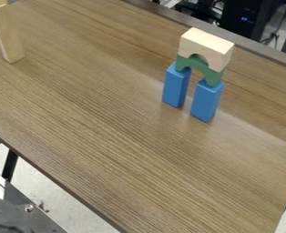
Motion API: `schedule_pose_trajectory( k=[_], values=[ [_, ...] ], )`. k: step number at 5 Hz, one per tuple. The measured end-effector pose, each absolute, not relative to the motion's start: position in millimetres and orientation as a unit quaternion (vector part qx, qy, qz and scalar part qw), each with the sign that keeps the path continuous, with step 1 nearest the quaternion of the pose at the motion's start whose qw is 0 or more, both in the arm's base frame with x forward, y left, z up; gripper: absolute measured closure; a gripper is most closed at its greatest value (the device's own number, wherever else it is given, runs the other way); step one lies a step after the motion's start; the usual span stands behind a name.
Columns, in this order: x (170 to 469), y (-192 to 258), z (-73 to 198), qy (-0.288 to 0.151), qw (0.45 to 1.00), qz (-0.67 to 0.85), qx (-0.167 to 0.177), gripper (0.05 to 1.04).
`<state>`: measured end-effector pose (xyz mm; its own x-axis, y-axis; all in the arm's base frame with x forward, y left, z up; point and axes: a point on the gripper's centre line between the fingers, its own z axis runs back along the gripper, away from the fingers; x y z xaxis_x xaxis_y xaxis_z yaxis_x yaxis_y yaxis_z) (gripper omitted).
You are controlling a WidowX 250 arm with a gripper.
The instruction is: Remove the cylinder from the arch
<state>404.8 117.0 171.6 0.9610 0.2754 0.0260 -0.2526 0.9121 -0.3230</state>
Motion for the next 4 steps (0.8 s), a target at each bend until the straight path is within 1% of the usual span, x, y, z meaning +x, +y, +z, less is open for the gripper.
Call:
schedule_pose_trajectory(
  k=[1, 2, 3, 4],
  values=[
    [422.6, 135.8, 133.5, 0.012, 0.981, 0.147, -0.126, 0.504],
    [428.1, 145.8, 102.2, 0.036, 0.984, 0.165, -0.049, 0.504],
    [432.4, 145.1, 84.0, 0.043, 0.977, 0.207, -0.026, 0.504],
    [419.1, 149.6, 61.6, 0.076, 0.963, 0.253, -0.054, 0.504]
  ],
)
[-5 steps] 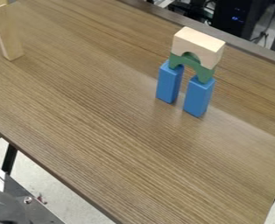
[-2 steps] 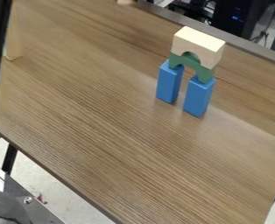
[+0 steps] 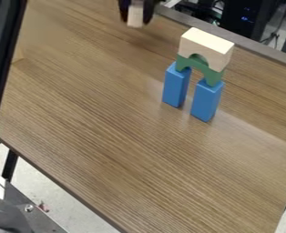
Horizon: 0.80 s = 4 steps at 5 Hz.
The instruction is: Remove the cylinder from the arch
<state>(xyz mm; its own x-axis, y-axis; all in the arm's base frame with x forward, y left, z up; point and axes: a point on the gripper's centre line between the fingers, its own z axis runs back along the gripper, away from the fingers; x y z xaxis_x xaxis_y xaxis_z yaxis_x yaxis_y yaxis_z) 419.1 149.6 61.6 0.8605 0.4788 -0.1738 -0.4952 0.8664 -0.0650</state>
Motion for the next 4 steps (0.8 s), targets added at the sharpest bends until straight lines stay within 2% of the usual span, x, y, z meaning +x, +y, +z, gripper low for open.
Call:
schedule_pose_trajectory(
  k=[1, 2, 3, 4],
  values=[
    [406.8, 167.9, 54.9, 0.086, 0.949, 0.293, -0.081, 0.504],
    [398.0, 176.0, 39.7, 0.102, 0.938, 0.318, -0.091, 0.504],
    [386.2, 178.7, 26.0, 0.117, 0.929, 0.34, -0.093, 0.505],
    [375.9, 179.9, 24.8, 0.115, 0.921, 0.361, -0.089, 0.505]
  ],
)
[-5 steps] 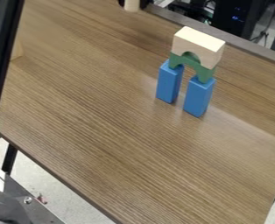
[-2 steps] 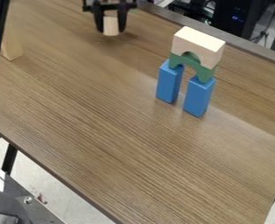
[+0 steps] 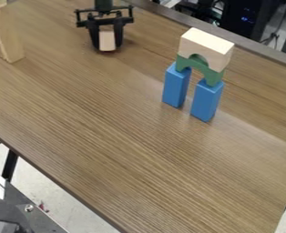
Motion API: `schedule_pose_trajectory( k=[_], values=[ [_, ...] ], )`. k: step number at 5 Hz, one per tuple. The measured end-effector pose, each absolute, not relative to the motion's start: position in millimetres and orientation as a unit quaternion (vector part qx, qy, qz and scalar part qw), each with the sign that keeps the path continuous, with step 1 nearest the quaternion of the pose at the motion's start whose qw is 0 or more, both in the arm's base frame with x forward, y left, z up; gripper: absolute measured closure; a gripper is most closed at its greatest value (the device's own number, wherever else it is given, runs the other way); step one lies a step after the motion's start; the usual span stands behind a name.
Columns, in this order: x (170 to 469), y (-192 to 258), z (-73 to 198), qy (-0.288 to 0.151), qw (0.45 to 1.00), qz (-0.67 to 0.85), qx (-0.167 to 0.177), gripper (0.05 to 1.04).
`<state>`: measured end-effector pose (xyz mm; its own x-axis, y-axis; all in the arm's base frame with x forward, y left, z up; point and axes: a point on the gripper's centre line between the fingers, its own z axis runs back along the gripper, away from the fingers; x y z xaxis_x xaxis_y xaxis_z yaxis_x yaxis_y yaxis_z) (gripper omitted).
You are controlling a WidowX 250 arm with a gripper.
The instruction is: Remove the cylinder from the arch
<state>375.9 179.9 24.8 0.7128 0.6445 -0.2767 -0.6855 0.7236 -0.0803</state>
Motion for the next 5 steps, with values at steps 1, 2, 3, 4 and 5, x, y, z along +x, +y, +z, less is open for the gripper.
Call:
schedule_pose_trajectory(
  k=[1, 2, 3, 4, 5],
  values=[
    [363.5, 173.7, 23.1, 0.119, 0.919, 0.365, -0.091, 0.438],
    [355.8, 166.9, 24.5, 0.113, 0.918, 0.368, -0.097, 0.159],
    [358.1, 164.3, 26.2, 0.107, 0.918, 0.367, -0.106, 0.086],
    [362.6, 155.5, 37.1, 0.099, 0.923, 0.347, -0.137, 0.086],
    [374.2, 146.1, 87.3, 0.033, 0.935, 0.314, -0.164, 0.086]
  ],
)
